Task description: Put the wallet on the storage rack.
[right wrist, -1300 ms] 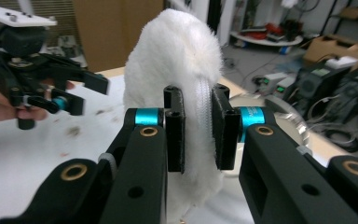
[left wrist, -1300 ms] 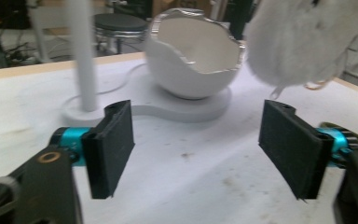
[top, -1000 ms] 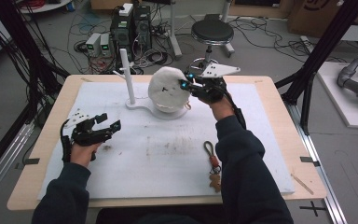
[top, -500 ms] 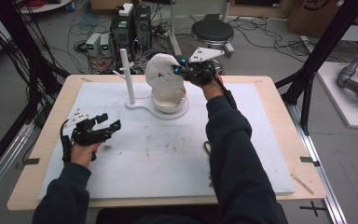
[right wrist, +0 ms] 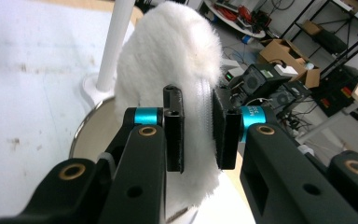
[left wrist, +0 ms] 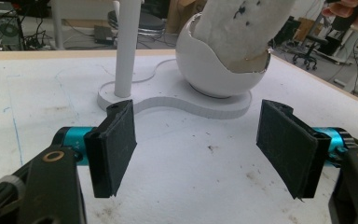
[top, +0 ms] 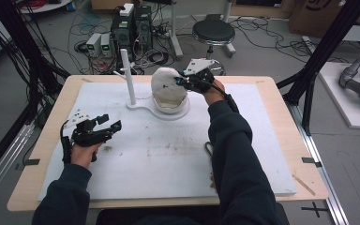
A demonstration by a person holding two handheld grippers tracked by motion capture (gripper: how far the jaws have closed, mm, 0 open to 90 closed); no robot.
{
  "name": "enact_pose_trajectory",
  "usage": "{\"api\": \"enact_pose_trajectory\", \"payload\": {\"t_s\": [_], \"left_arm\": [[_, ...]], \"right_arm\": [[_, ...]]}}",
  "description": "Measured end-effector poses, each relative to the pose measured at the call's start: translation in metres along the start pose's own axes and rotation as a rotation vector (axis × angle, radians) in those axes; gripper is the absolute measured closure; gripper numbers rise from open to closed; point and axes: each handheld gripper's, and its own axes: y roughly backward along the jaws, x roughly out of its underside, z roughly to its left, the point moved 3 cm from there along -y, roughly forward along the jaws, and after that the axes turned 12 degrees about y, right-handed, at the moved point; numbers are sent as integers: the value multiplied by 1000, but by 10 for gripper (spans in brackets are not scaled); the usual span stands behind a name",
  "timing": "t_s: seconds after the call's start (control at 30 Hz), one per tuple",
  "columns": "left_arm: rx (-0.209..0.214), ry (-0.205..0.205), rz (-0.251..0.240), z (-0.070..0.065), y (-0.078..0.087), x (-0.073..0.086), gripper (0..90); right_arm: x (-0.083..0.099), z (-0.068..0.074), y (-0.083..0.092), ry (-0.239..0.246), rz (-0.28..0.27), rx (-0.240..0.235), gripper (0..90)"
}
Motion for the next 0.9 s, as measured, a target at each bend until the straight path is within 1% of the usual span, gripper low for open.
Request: {"api": "enact_pose_trajectory", "payload": {"t_s": [0.03, 0.07, 0.13, 0.23, 0.27, 0.3, 0.33, 0.37, 0.4, 0.43, 0.47, 0.5, 0.53, 0.57, 0.6, 0.63, 0.67, 0.7, 0.73, 0.77, 0.8, 0.83, 0.87, 0.9], "left_arm": [[-2, 1, 1, 0, 0, 0, 281], [-4, -3, 3, 1, 0, 0, 281], [-4, 2, 1, 1, 1, 0, 281], [-5, 3, 1, 1, 1, 0, 281], [-6, -1, 0, 1, 1, 0, 281], [-6, -1, 0, 1, 1, 0, 281], [-6, 0, 3, 1, 1, 0, 281], [-6, 0, 3, 1, 1, 0, 281], [-6, 0, 3, 1, 1, 0, 281], [-4, -1, 3, 1, 1, 0, 281], [-4, 1, 2, 0, 1, 0, 281], [-4, 1, 2, 0, 1, 0, 281], [-4, 1, 2, 0, 1, 0, 281], [-4, 1, 2, 0, 1, 0, 281], [-4, 1, 2, 0, 1, 0, 281], [-4, 1, 3, 0, 1, 0, 281], [-4, 2, 2, 1, 1, 0, 281], [-4, 2, 2, 1, 1, 0, 281], [-5, 4, 2, 1, 1, 0, 281], [-5, 4, 2, 1, 1, 0, 281], [-6, 2, 2, 0, 1, 0, 281], [-6, 2, 2, 0, 1, 0, 281], [-5, 3, 2, 0, 1, 0, 281], [-6, 2, 2, 0, 1, 0, 281]], "right_arm": [[0, 0, 0, 0, 0, 0, 780], [3, 6, -1, 37, 37, -21, 781], [6, 11, -2, 43, 41, -33, 782], [6, 11, -3, 49, 43, -24, 784], [5, 14, -4, 73, 61, -22, 785], [5, 14, -4, 73, 61, -22, 785], [6, 17, -9, 109, 94, -24, 787], [6, 17, -9, 109, 94, -24, 787], [10, 22, -15, 126, 140, -39, 788], [10, 22, -15, 126, 140, -39, 788], [13, 25, -22, 115, 151, -43, 791], [13, 25, -22, 115, 151, -43, 791], [15, 26, -26, 91, 179, -43, 794], [15, 26, -26, 91, 179, -43, 794], [20, 29, -29, 80, 208, -73, 794], [23, 29, -28, 67, 199, -99, 793], [25, 30, -26, 41, 192, -106, 787], [25, 30, -26, 41, 192, -106, 787], [28, 28, -21, -16, 175, -110, 764], [28, 28, -21, -16, 175, -110, 764], [29, 27, -17, -72, 162, -116, 696], [29, 25, -16, -114, 150, -122, 641], [28, 24, -14, -144, 127, -127, 620], [27, 23, -12, -163, 103, -126, 579]]}}
